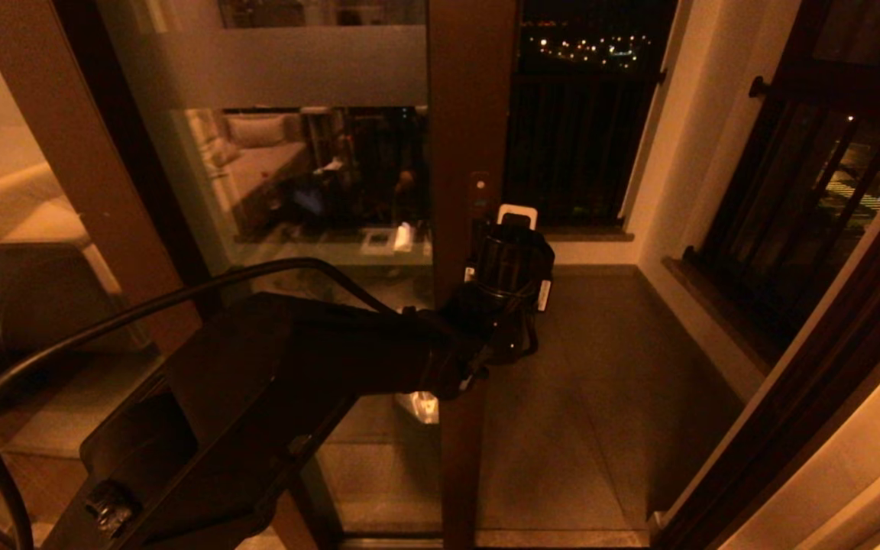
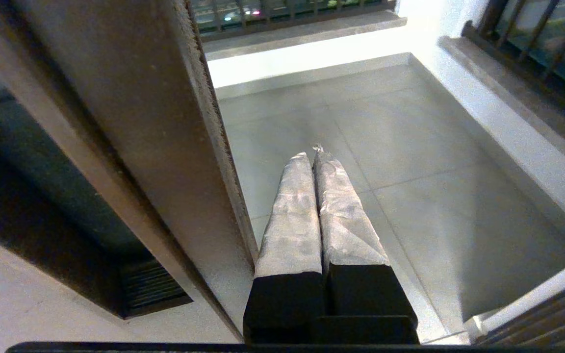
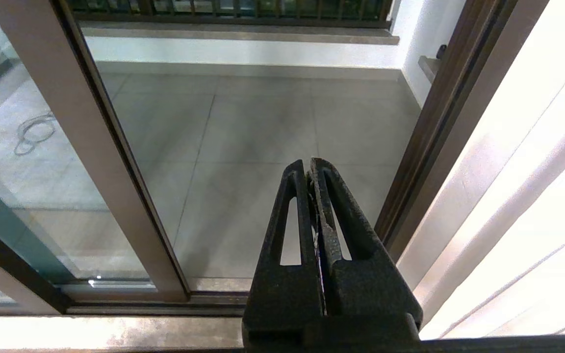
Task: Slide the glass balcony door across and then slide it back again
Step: Open the slid door
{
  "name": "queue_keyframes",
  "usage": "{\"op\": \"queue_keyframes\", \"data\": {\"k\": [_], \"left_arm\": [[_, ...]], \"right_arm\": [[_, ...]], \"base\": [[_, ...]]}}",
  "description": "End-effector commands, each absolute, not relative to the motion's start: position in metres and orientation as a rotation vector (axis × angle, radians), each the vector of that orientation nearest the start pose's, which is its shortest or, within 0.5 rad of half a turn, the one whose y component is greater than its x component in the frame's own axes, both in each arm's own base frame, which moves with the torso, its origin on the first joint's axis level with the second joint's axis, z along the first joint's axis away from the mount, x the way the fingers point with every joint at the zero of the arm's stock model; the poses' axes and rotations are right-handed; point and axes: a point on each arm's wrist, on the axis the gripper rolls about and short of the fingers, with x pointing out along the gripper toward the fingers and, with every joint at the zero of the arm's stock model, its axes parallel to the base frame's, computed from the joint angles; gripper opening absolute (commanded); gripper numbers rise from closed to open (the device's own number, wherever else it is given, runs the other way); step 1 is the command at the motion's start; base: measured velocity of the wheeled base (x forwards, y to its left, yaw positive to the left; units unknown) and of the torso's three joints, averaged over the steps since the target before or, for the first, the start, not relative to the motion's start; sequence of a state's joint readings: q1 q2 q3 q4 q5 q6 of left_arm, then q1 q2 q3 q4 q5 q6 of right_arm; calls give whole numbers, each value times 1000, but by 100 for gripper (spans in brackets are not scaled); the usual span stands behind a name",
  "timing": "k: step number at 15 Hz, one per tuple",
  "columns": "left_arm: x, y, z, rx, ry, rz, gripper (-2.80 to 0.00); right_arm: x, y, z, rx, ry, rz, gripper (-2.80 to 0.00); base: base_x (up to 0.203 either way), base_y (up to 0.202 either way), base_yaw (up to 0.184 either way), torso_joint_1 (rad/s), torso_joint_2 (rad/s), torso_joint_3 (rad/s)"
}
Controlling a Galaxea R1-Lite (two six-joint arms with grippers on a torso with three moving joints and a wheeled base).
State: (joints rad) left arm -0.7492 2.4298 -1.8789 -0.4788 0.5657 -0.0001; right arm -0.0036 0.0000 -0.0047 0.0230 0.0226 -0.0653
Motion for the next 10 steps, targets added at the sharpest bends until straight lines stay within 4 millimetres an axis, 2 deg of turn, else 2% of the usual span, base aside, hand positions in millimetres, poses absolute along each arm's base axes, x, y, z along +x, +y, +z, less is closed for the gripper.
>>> {"op": "queue_keyframes", "data": {"k": [1, 4, 10], "left_arm": [[392, -332, 165, 39, 50, -152, -280], [393, -329, 163, 43, 55, -145, -280], [411, -309, 161, 67, 57, -79, -280]], "right_arm": [[-23, 1, 74, -66, 19, 21, -280], [-23, 1, 74, -66, 19, 21, -280], [-23, 1, 75, -66, 19, 21, -280]], "base": [[0, 0, 0, 0, 0, 0], [0, 0, 0, 0, 0, 0], [0, 0, 0, 0, 0, 0]]}}
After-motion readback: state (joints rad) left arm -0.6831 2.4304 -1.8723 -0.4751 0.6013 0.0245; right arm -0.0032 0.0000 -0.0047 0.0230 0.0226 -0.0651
